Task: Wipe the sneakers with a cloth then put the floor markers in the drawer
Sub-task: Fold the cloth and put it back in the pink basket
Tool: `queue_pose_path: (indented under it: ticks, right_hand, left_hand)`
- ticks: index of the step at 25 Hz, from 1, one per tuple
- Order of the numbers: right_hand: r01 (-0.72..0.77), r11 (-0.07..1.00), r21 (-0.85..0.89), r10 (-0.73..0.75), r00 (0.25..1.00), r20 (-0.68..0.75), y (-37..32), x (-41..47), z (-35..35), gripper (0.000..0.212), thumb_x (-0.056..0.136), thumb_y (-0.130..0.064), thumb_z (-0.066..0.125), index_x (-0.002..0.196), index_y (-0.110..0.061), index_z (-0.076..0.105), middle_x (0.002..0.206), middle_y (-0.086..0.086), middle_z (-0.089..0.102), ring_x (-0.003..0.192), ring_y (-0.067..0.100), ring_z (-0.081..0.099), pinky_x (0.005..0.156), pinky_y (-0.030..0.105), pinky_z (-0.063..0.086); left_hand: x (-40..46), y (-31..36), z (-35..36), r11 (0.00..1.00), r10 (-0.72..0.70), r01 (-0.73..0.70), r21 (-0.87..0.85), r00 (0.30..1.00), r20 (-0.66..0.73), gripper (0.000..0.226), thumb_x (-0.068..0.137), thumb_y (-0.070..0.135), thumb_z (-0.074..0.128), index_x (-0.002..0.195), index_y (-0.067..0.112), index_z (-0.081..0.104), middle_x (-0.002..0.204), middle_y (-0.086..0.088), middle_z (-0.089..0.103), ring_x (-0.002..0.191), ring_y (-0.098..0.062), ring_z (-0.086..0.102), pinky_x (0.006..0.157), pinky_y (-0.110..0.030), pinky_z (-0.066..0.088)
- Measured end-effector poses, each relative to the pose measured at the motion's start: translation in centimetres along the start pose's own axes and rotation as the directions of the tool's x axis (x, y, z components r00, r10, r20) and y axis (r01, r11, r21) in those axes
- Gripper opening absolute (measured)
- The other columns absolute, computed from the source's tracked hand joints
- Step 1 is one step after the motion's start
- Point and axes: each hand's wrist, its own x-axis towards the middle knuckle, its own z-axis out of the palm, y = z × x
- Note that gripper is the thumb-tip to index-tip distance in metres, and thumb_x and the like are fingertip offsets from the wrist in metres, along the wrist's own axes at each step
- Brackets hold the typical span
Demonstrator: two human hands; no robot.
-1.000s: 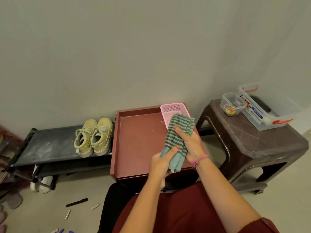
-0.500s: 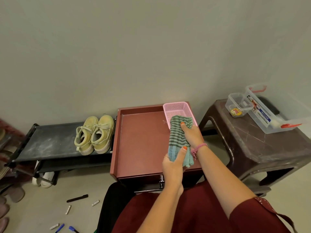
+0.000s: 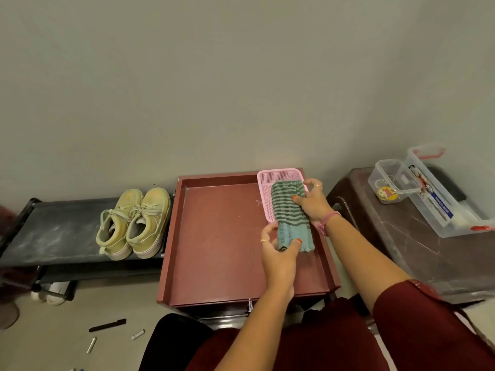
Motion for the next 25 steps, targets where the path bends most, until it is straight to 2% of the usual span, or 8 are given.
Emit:
queue_pose_path:
  ticks: [2,4,10,12,15,18,21,25]
  right_hand:
    - [0.137,0.945,-0.296,-0.146,0.989,-0.007,0.3,3.0,0.1,0.026,0.091,0.011,0.046,0.100,-0.011,0.055,0.114,0.017,0.058,0.102,0.028,0.059,0.067,0.014,0.048]
    - [0.179,0.908,-0.379,-0.185,0.983,0.022,0.4,5.8,0.1,0.030,0.093,0.011,0.040,0.107,-0.001,0.064,0.119,0.017,0.058,0.101,0.023,0.058,0.066,0.005,0.047]
    - [0.085,0.830,-0.551,0.026,0.981,0.191,2.5,13.4,0.9,0.046,0.095,0.007,0.037,0.138,-0.007,0.043,0.138,0.014,0.042,0.112,0.020,0.049,0.089,0.020,0.041]
    - [0.107,0.772,-0.626,0.047,0.973,0.224,3.8,15.3,1.3,0.049,0.093,0.008,0.037,0.139,-0.008,0.042,0.143,0.013,0.035,0.125,0.027,0.044,0.096,0.021,0.037]
    - [0.150,0.683,-0.714,0.008,0.977,0.213,5.4,17.1,1.9,0.050,0.091,0.008,0.043,0.138,-0.010,0.045,0.142,0.014,0.036,0.128,0.030,0.042,0.105,0.027,0.033]
    - [0.118,0.631,-0.767,-0.034,0.992,0.125,6.9,18.0,2.3,0.050,0.087,0.008,0.051,0.133,-0.013,0.049,0.141,0.012,0.038,0.124,0.029,0.045,0.108,0.031,0.033]
    - [0.005,0.565,-0.825,-0.004,1.000,0.004,7.7,18.4,3.0,0.052,0.089,0.003,0.051,0.133,-0.024,0.050,0.147,0.012,0.024,0.124,0.034,0.044,0.112,0.038,0.032]
    - [0.008,0.335,-0.942,0.054,0.998,0.027,7.5,17.4,3.1,0.052,0.098,-0.014,0.039,0.146,-0.031,0.031,0.155,0.015,0.009,0.134,0.039,0.032,0.114,0.045,0.026]
  left_hand:
    - [2.5,0.4,1.3,0.984,0.086,-0.084,0.158,0.996,-0.009,0.034,0.084,0.002,0.067,0.106,0.027,0.066,0.114,-0.002,0.067,0.103,-0.015,0.066,0.087,-0.027,0.056]
    - [5.4,0.9,2.3,0.932,0.164,-0.159,0.324,0.986,0.012,0.029,0.085,0.009,0.067,0.113,0.017,0.070,0.119,-0.002,0.067,0.108,-0.015,0.063,0.094,-0.026,0.052]
    - [13.4,-0.5,3.6,0.645,0.201,-0.228,0.729,0.971,0.126,0.039,0.093,0.025,0.041,0.114,0.009,0.070,0.105,-0.011,0.067,0.097,-0.027,0.060,0.088,-0.042,0.048]
    - [14.9,-1.0,3.5,0.422,0.200,-0.209,0.882,0.971,0.134,0.036,0.098,0.026,0.036,0.107,0.017,0.070,0.103,-0.005,0.065,0.104,-0.024,0.053,0.092,-0.040,0.034]
    - [16.4,-1.6,3.0,0.176,0.234,-0.232,0.957,0.954,0.189,0.041,0.101,0.032,0.032,0.106,0.018,0.071,0.113,0.000,0.064,0.129,-0.023,0.034,0.108,-0.052,0.008]
    - [17.4,-3.0,2.3,0.032,0.094,-0.289,0.957,0.954,0.285,0.062,0.098,0.057,0.022,0.125,0.018,0.063,0.143,-0.005,0.045,0.145,-0.024,0.011,0.107,-0.059,-0.015]
    - [17.9,-3.8,1.8,-0.119,-0.013,-0.360,0.925,0.932,0.361,0.103,0.073,0.084,0.005,0.126,0.017,0.063,0.153,-0.010,0.024,0.148,-0.028,0.001,0.108,-0.064,-0.016]
    - [18.6,-3.5,1.1,-0.353,0.163,-0.382,0.854,0.874,0.458,0.031,0.093,0.038,0.049,0.107,0.024,0.073,0.134,-0.005,0.047,0.144,-0.030,0.022,0.110,-0.068,0.002]
